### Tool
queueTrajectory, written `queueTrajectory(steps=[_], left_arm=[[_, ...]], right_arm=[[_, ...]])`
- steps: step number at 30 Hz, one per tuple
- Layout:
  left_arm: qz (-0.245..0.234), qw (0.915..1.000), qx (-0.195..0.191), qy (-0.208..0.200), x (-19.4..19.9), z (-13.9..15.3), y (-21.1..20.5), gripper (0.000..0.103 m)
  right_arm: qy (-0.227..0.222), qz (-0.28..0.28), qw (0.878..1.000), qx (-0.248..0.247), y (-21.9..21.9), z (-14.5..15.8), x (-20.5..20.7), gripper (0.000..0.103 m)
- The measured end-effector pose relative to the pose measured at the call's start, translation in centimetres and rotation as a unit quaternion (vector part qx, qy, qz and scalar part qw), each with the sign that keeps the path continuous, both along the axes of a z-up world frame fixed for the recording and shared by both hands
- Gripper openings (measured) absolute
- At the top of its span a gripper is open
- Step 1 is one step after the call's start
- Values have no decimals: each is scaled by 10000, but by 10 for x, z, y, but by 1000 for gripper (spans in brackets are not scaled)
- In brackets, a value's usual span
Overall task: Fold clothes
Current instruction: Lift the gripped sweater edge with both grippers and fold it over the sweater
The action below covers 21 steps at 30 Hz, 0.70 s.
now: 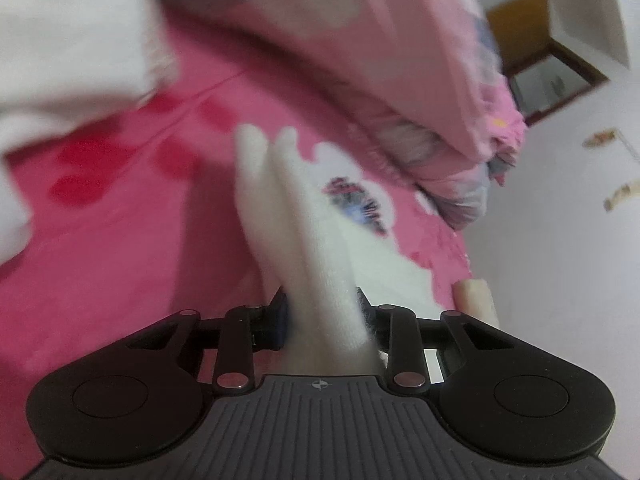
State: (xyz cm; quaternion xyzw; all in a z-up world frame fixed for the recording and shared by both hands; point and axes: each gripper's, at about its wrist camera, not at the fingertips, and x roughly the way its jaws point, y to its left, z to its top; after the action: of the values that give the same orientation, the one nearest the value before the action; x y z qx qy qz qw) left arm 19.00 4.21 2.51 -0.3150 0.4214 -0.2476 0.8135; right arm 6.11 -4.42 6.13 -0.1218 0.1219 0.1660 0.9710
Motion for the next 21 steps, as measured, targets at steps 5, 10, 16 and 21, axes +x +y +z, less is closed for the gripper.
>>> queueTrajectory(steps=[5,10,16,21], left_arm=[[-277,9974,350,-567,-7,52,-57,28],[-921,9879,751,-997,-13,89,-140,28],[-2029,9669,1070,-1114,-15,92,-260,36],[-2283,9675,994,-437,-3,42,-289,45]], right_arm=[[-453,-360,9954,763,-44,24,-20,19],[-886,-855,9797,1580,-104,45,-42,19],[-1128,-1678,9494,2405,-190,48,-75,19],[-523,-2060,8980,3853,-274,1,-87,20]])
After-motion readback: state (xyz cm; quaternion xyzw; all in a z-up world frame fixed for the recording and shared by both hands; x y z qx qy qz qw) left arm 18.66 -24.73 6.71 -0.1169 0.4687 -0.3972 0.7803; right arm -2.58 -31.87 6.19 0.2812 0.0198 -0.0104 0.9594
